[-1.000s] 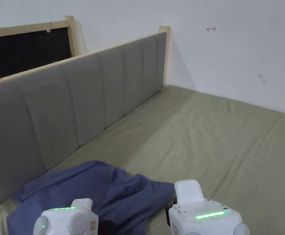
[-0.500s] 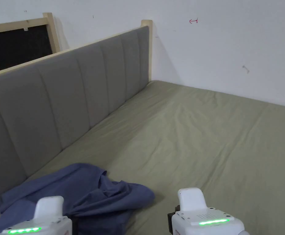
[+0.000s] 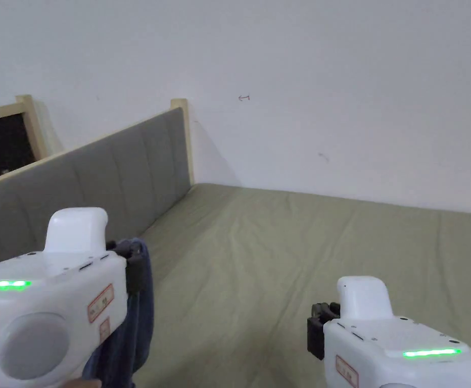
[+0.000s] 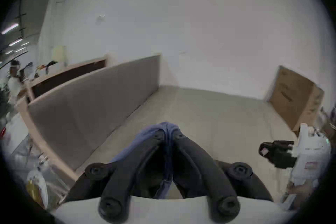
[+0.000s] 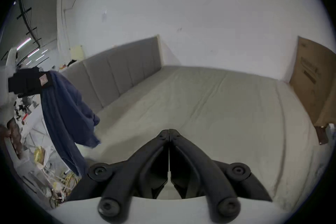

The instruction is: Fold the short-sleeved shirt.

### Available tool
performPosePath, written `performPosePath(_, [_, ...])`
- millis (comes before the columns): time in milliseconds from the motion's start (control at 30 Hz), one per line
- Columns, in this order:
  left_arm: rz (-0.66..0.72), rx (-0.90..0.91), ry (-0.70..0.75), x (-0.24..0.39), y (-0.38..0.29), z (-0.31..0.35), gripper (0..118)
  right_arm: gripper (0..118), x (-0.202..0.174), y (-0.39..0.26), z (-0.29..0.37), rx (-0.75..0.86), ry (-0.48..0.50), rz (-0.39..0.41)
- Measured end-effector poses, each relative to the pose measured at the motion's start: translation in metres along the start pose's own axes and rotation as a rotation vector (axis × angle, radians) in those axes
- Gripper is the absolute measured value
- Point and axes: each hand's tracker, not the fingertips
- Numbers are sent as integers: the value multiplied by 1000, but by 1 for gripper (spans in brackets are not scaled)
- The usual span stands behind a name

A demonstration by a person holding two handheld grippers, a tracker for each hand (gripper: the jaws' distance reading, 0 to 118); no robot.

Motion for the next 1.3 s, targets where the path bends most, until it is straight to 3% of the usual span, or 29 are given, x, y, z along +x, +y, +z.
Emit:
performPosePath(233, [-131, 45, -413, 165, 24, 0, 6, 0, 94, 6, 118, 99, -231, -36])
performPosePath(367, [-136, -48, -628, 255, 16, -4, 6, 0, 145, -8, 164, 128, -394, -67])
performPosePath(533, [-139, -201, -843, 330, -8, -27, 6, 0, 196, -32, 193, 109, -497, -159])
performPosePath(633, [-213, -328, -780, 364, -43, -57, 6, 0, 215, -47, 194, 81, -525, -189])
performPosePath(767, [-117, -724, -749, 386, -117, -122, 6, 0, 229, -68, 184, 30, -528, -223])
performPosePath(900, [-85, -933, -699, 388, -182, -156, 8, 0, 236, -86, 169, -37, -541, -248])
performPosePath(933, [-81, -941, -693, 383, -194, -161, 19, 0, 238, -91, 166, -51, -539, -258])
performPosePath(967, [-47, -937, -682, 377, -202, -164, 41, 0, 239, -95, 163, -61, -535, -265])
performPosePath(1033, [32, -987, -679, 368, -212, -168, 108, 0, 242, -100, 159, -77, -531, -273])
performPosePath(1067, [84, -997, -701, 361, -214, -170, 112, 0, 243, -102, 158, -85, -530, -275])
performPosePath(1167, [235, -959, -771, 336, -201, -168, 109, 0, 245, -105, 155, -99, -526, -284])
performPosePath(1300, [379, -806, -817, 288, -171, -147, 109, 0, 245, -104, 157, -90, -517, -291])
